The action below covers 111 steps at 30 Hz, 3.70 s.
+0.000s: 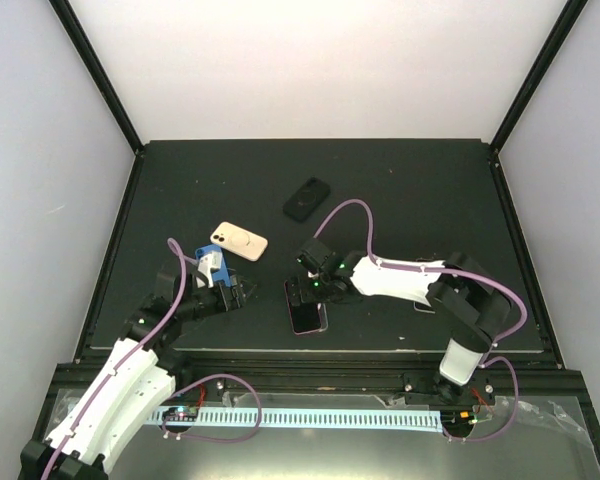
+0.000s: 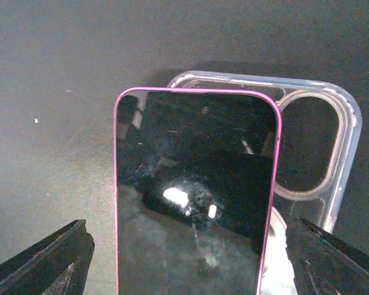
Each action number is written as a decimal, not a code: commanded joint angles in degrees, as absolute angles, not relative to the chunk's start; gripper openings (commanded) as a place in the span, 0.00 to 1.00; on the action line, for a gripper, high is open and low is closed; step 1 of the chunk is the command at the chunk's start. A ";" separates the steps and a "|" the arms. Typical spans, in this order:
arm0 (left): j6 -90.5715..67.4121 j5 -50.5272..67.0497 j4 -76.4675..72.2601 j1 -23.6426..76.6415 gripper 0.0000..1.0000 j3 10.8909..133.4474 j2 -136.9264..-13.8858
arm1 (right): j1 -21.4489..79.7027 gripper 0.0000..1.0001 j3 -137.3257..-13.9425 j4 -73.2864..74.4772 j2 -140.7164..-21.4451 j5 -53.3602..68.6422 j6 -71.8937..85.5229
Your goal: Put the phone into the phone case
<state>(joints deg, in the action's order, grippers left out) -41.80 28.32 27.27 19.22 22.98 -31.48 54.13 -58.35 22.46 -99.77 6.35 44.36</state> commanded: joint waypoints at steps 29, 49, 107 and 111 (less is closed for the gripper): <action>-44.66 27.74 9.94 26.58 0.67 18.78 -47.75 | 50.78 0.43 -47.81 16.85 -94.50 6.23 43.45; -46.91 23.92 -3.37 33.72 0.38 17.93 -64.41 | 50.87 0.26 -42.91 5.85 -97.08 16.43 50.85; -45.74 20.62 0.03 38.13 0.33 24.08 -72.63 | 50.77 0.32 -35.13 -0.63 -90.57 15.59 54.57; -45.94 21.39 -2.33 38.34 0.30 23.44 -73.04 | 50.77 0.32 -35.32 -1.15 -90.79 15.13 54.70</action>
<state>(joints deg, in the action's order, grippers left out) -45.95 20.03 0.80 37.69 24.16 -72.58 50.52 -35.88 -0.40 -89.69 15.40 54.11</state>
